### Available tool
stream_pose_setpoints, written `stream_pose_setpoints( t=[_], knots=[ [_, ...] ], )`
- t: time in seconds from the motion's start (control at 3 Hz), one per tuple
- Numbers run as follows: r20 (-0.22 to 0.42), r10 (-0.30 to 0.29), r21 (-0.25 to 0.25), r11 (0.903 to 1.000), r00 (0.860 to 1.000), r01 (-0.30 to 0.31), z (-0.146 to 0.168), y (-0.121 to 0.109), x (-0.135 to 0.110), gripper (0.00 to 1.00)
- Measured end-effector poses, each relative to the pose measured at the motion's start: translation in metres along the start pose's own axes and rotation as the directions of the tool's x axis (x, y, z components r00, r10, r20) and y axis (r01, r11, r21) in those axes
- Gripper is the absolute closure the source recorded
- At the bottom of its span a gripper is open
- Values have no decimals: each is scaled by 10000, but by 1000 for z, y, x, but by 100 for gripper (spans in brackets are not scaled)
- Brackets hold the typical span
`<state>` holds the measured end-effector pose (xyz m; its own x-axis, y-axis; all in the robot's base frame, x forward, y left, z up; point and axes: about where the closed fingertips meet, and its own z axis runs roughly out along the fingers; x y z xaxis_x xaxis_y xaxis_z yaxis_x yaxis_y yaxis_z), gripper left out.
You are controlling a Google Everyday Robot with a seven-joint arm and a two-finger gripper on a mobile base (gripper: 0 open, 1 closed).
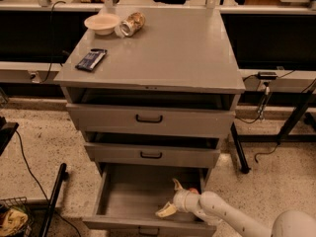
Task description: Place apple into bottom drawer
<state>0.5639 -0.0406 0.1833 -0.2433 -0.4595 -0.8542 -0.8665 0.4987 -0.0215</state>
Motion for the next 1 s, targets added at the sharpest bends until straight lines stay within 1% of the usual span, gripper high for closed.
stream_pose_setpoints(
  t=[0.33, 0.67, 1.0],
  knots=[
    [547, -479, 351, 9983, 9974, 460, -37, 1, -18, 0],
    [867, -672, 671, 9958, 9940, 615, -73, 11, -26, 0],
    [913, -630, 756, 9956, 9938, 562, -81, 13, -24, 0]
  ],
)
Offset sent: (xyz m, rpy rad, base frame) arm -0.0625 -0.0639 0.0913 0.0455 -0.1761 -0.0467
